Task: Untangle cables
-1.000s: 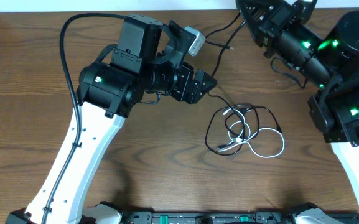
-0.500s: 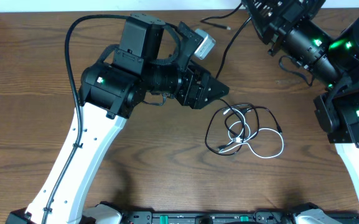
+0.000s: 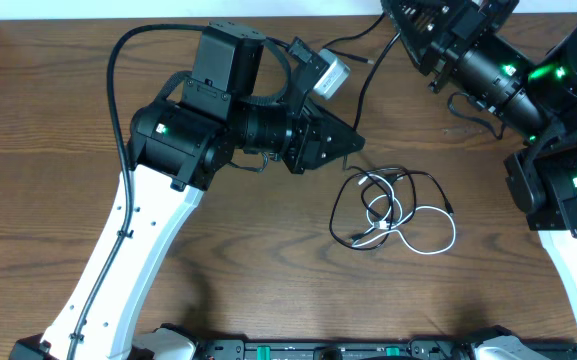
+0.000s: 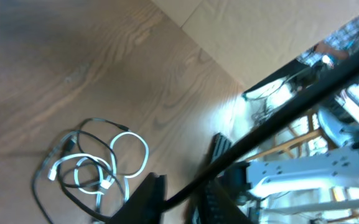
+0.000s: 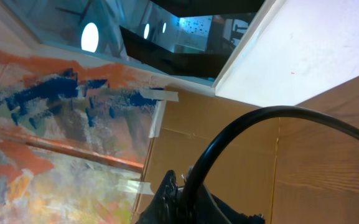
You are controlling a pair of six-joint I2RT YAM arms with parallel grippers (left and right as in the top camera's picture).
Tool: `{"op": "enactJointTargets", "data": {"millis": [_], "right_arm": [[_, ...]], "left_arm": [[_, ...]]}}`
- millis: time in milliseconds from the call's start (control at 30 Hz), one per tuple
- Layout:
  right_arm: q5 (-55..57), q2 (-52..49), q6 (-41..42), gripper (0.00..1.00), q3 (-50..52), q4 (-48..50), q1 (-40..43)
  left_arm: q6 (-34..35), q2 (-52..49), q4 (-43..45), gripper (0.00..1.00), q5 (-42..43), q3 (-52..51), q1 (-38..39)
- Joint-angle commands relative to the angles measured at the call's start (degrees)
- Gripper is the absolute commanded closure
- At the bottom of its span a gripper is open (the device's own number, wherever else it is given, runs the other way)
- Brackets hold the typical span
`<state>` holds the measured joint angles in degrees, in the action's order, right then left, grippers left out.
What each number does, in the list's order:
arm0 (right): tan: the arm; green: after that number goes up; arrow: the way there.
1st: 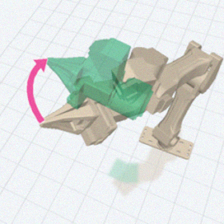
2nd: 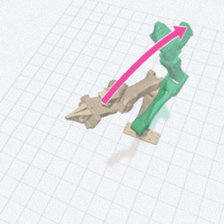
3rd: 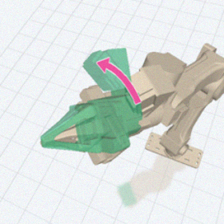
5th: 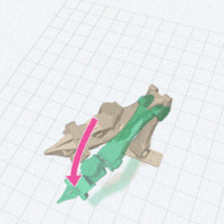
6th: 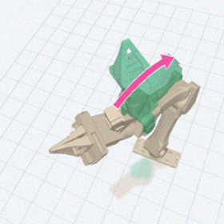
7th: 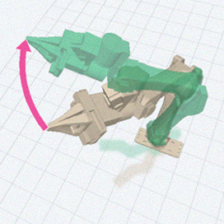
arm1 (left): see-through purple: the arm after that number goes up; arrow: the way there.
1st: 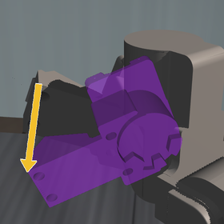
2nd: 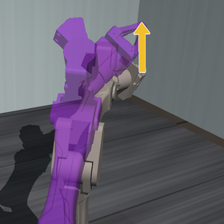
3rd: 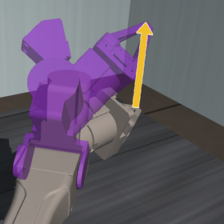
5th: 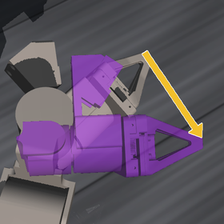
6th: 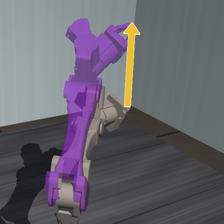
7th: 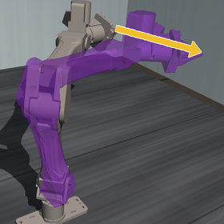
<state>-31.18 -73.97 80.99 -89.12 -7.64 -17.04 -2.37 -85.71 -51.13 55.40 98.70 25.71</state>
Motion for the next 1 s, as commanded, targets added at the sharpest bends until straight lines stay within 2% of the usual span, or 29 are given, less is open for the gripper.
{"op": "enactJointTargets", "data": {"millis": [0, 100, 233, 267, 400, 467, 667, 767, 833, 967], "right_arm": [[0.02, 1.01, -1.4, 0.98, -0.28, -1.05, 0.87], [2.62, 1.01, -4.87, 0.98, -0.28, -5.2, 2.69], [10.73, 0.98, -14.6, 0.94, -0.28, -15.67, 6.16], [13.35, 0.96, -17.03, 0.9, -0.28, -18.88, 6.95], [24.57, 0.55, -24.33, 0.55, -0.28, -33.4, 9.18], [29.38, 0.0, -26.43, 0.45, -0.26, -39.32, 9.22], [32.06, -2.99, -34.25, 0.41, 0.02, -50.82, 9.09], [30.62, -5.4, -37.88, 0.34, 0.02, -55.63, 8.57], [28.0, -7.41, -41.05, 0.28, 0.04, -57.92, 7.91], [23.21, -11.52, -47.67, 0.27, 0.04, -60.19, 6.4]], "left_arm": [[-0.39, 0.24, -0.2, 0.92, 1.18, -0.22, 0.13], [-0.28, 0.24, -0.59, 0.92, 1.09, -0.22, 0.13], [10.03, 0.87, 1.68, 0.93, -4.33, -0.13, -0.68], [12.52, 1.33, 3.06, 0.93, -5.62, -0.04, -1.05], [20.7, 3.91, 11.45, 0.93, -5.95, 0.83, -1.88], [24.9, 5.6, 17.88, 0.93, -5.97, 0.87, -1.88], [41.88, 8.28, 38.91, 0.93, -5.97, 0.87, -1.88], [48.26, 8.35, 48.7, 0.93, -6.03, 0.87, -1.88], [51.45, 8.28, 53.96, 0.93, -7.52, 0.87, -1.88], [53.72, 8.28, 59.1, 0.93, -12.39, 0.87, -1.92]]}}
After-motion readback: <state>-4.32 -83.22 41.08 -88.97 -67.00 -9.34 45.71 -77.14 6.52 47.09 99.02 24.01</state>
